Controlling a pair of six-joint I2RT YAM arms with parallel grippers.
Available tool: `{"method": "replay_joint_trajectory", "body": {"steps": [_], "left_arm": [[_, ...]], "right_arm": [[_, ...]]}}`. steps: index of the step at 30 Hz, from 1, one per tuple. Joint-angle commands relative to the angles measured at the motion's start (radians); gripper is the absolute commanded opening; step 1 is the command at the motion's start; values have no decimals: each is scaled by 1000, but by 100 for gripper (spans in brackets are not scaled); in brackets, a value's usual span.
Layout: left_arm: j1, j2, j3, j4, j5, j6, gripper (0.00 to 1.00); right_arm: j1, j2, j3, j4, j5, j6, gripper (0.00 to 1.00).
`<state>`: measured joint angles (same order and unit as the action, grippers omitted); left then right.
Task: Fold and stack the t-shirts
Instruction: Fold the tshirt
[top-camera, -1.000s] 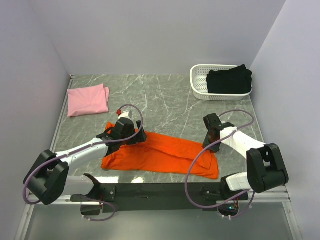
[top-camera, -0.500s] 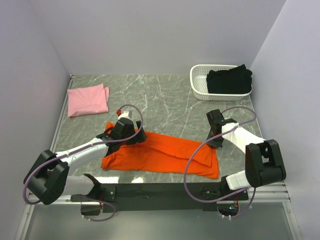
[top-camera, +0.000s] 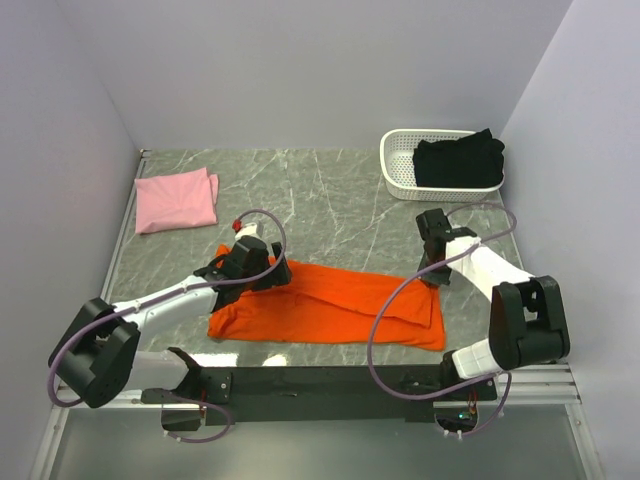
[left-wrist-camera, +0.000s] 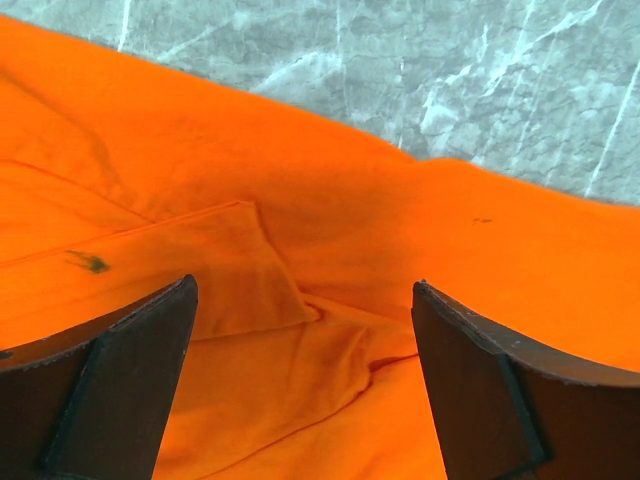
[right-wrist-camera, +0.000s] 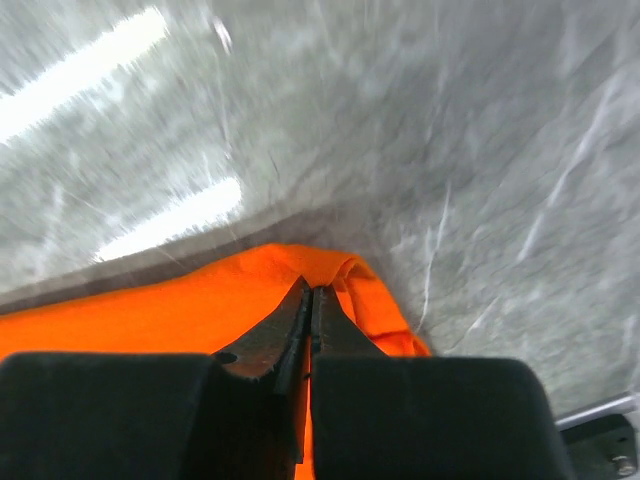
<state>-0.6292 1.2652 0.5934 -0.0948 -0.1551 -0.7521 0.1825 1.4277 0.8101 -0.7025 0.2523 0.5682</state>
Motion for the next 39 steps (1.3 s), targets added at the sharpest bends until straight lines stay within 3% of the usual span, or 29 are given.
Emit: {"method": "replay_joint_trajectory", "body": {"steps": [1, 15, 24, 31, 35, 36, 39], "left_arm": [[-3, 13, 16, 12, -27, 13, 94], [0, 184, 32, 73, -155, 17, 96], [31, 364, 198, 125, -159, 111, 97], [77, 520, 433, 156, -179, 246, 97], [120, 609, 578, 103, -189, 299, 97], [123, 617, 626, 98, -190, 319, 97], [125, 608, 683, 60, -186, 345, 97]], "right_arm": [[-12, 26, 83, -43, 84, -42, 0], [-57, 229, 221, 0, 93, -94, 0], [-138, 310, 313, 28, 39, -126, 0], [-138, 329, 374, 43, -33, -137, 1], [-138, 258, 370, 47, -71, -159, 21], [-138, 241, 363, 51, -73, -162, 34], [-140, 151, 328, 51, -44, -159, 46]]}}
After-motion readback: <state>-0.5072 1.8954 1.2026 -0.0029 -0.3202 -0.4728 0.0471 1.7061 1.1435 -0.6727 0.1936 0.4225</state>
